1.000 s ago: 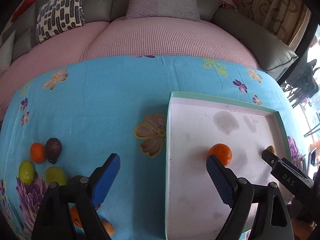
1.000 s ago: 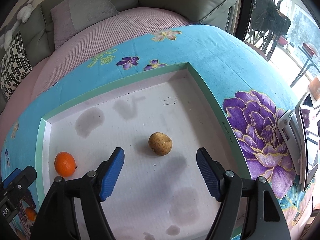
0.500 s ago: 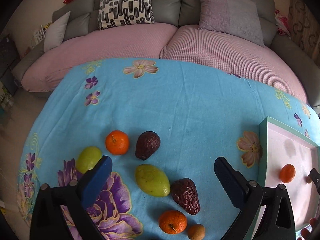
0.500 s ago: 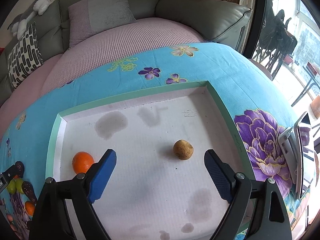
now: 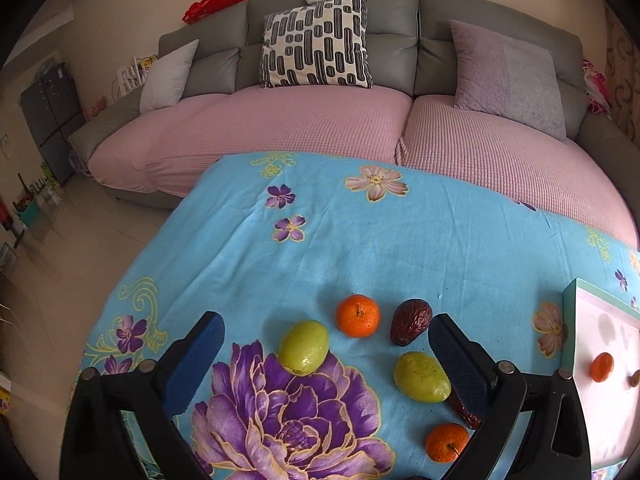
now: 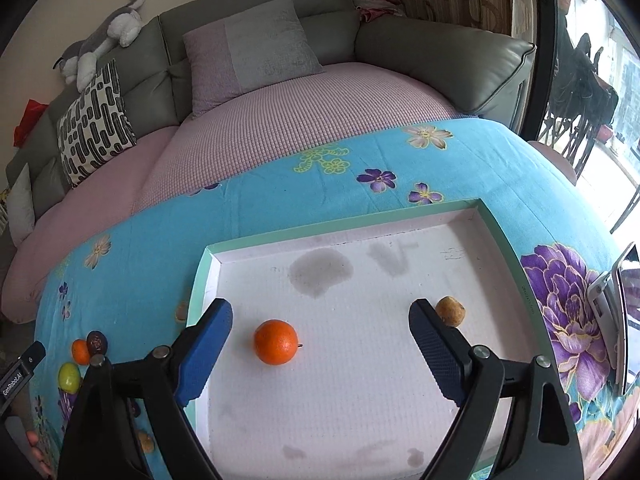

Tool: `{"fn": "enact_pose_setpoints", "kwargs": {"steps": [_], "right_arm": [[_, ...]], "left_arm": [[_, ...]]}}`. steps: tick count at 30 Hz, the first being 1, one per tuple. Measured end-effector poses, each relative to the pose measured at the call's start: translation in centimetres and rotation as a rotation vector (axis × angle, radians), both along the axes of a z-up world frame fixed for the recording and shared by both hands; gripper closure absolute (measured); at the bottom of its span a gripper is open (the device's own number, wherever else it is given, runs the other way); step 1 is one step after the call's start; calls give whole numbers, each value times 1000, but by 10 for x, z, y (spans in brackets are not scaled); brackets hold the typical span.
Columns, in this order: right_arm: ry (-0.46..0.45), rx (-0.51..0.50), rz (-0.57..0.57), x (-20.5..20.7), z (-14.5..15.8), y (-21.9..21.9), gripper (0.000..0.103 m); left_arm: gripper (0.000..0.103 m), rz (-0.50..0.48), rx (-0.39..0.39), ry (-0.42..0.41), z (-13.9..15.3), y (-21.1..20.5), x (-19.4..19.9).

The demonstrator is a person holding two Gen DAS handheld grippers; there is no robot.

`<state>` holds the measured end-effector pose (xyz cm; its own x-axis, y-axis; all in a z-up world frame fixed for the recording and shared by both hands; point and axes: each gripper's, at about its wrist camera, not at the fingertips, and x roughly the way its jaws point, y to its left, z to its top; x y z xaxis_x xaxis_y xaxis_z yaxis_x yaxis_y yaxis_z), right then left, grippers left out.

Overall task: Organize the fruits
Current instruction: 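Move both tools back over the fruit pile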

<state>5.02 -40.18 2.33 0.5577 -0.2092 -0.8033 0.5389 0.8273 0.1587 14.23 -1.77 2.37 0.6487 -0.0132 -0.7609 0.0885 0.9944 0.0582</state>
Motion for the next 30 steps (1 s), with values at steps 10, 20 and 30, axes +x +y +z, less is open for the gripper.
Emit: {"fn": "enact_pose_setpoints", "kwargs": {"steps": [10,20,30], "right_arm": [[-99,-10,225,28,19,77,13],[-11,-58,468,59,-7,163,13],[155,-12,573,70,-60,193,13]], "left_arm": [[0,34,-89,-28,19,39,2],[0,60,-138,82,-10,52,20],[2,52,-113,291,-77,38,47]]}}
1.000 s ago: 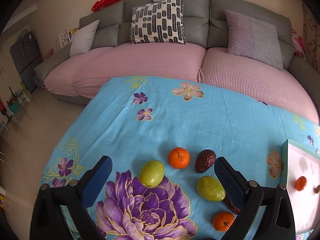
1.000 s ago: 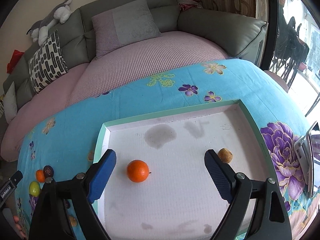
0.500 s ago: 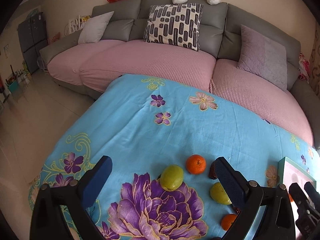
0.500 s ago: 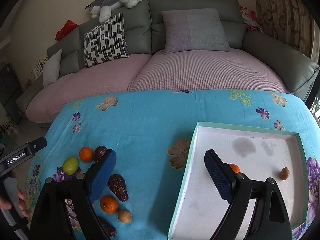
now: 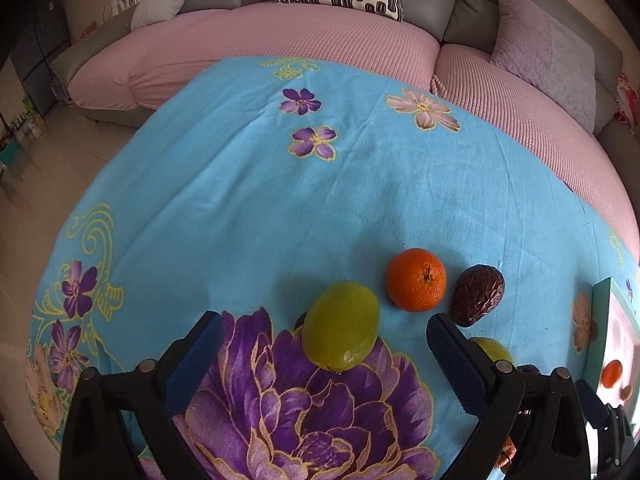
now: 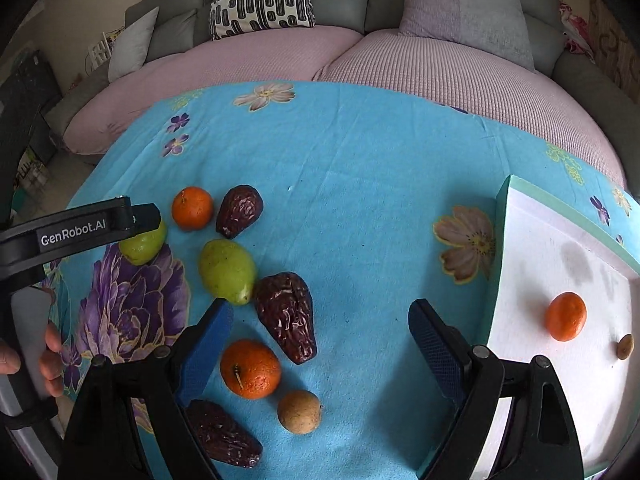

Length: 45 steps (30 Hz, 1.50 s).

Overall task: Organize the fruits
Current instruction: 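Move both tools back over the fruit pile, then grasp the dark red date with the right tool while the left tool grasps a green pear, then carry the date with the right tool while the left tool carries the pear over the tray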

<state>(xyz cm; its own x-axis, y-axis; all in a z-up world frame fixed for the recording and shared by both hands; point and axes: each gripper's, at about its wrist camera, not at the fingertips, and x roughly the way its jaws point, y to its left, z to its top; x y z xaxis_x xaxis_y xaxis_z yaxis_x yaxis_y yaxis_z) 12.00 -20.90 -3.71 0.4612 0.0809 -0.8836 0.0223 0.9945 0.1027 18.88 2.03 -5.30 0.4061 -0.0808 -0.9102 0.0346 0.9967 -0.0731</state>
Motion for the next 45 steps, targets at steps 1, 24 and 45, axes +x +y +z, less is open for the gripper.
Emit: {"fn": "enact_pose_setpoints", "kwargs": {"steps": [1,24,45], "right_arm": [[10,-2,8,0,-3,3,13],[-25,50,31,-1,6,7,68],[-124,34,-224,-32,51,-75,68]], "left_arm": [[2,2,-7,10,-5,-1,0],[59,53,-169,-26,9,12,-7],[59,-121,-219,-183,74,-40,-39]]}}
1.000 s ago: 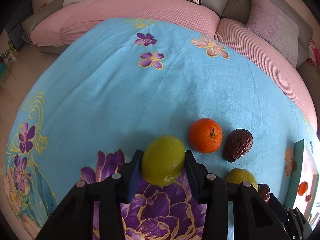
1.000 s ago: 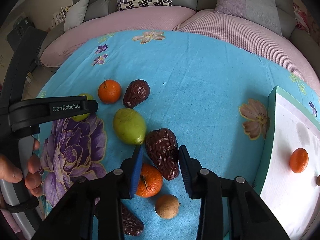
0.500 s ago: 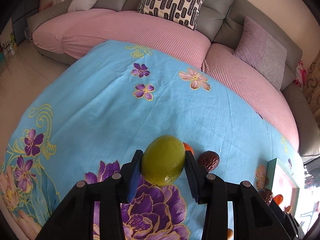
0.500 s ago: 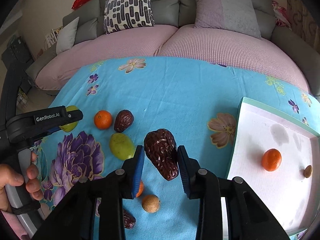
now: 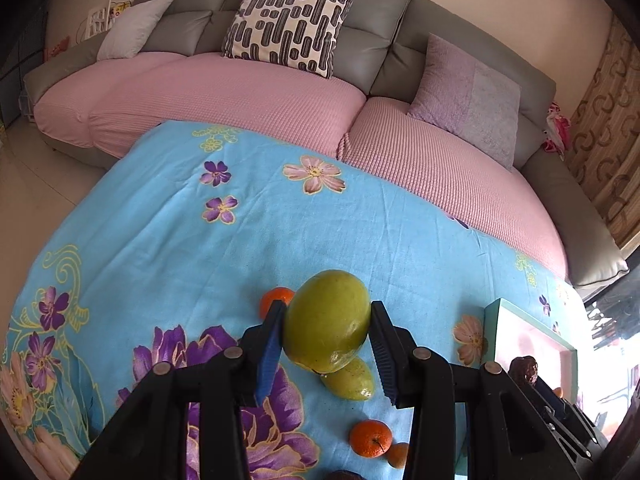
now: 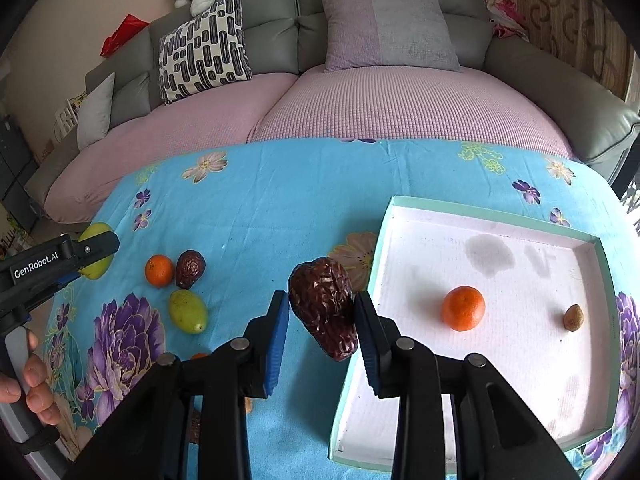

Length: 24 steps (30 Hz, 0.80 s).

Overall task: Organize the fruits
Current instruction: 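Carry the date with the right tool while the left tool carries the pear over the tray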

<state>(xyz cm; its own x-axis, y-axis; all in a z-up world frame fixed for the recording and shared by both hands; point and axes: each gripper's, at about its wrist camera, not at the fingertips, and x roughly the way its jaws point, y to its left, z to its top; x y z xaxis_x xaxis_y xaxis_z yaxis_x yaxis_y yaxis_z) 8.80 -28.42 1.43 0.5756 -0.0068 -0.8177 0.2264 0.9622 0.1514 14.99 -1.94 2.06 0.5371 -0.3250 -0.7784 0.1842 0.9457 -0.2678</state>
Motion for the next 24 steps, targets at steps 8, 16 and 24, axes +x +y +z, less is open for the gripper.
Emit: {"fn": "enact_pose_setpoints", "kwargs": {"steps": [8,16,24], "right_arm": [[1,23,-132,-17,5,-49,68],[49,-9,-319,-46,2,-108,68],[64,-56,-469,-73,8,-145,68]], "left_arm": [[59,-111,6,12,-1,-38,-16],[59,-239,23,15,-2,-79,-38],[59,-406,99,-5,-9,-135,-76]]}}
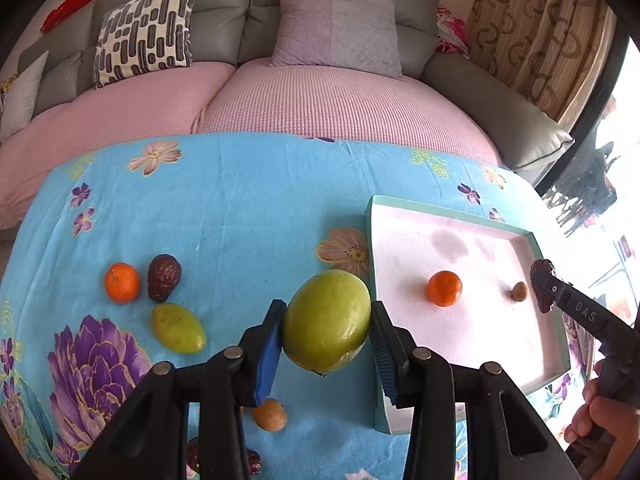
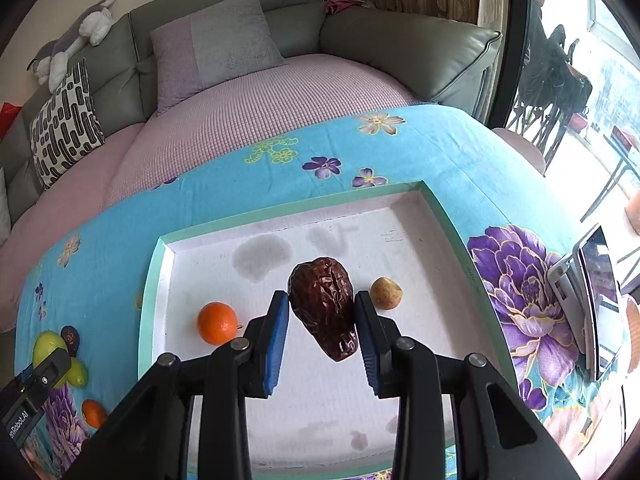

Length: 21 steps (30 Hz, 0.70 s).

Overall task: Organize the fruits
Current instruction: 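Carry the date with the right tool while the left tool carries the pear over the tray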

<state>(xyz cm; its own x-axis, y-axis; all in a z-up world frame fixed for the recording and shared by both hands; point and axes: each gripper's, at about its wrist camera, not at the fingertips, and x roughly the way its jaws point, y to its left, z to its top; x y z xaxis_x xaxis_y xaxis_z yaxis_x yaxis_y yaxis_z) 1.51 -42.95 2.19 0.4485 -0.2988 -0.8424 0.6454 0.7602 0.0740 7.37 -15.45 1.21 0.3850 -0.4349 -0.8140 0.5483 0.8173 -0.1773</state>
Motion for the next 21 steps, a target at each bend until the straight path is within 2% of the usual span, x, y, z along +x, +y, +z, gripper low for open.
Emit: {"fn": "enact_pose_setpoints", "kwargs": {"steps": [11,21], "right_arm": [[-15,-4,-64,-15,6,-16,68],[-5,5,-62,-13,3,-17,68]], "left_arm": [[59,-155,30,-27,-8,-43,-37],[59,-197,53,-21,-23,-58,-44]]}}
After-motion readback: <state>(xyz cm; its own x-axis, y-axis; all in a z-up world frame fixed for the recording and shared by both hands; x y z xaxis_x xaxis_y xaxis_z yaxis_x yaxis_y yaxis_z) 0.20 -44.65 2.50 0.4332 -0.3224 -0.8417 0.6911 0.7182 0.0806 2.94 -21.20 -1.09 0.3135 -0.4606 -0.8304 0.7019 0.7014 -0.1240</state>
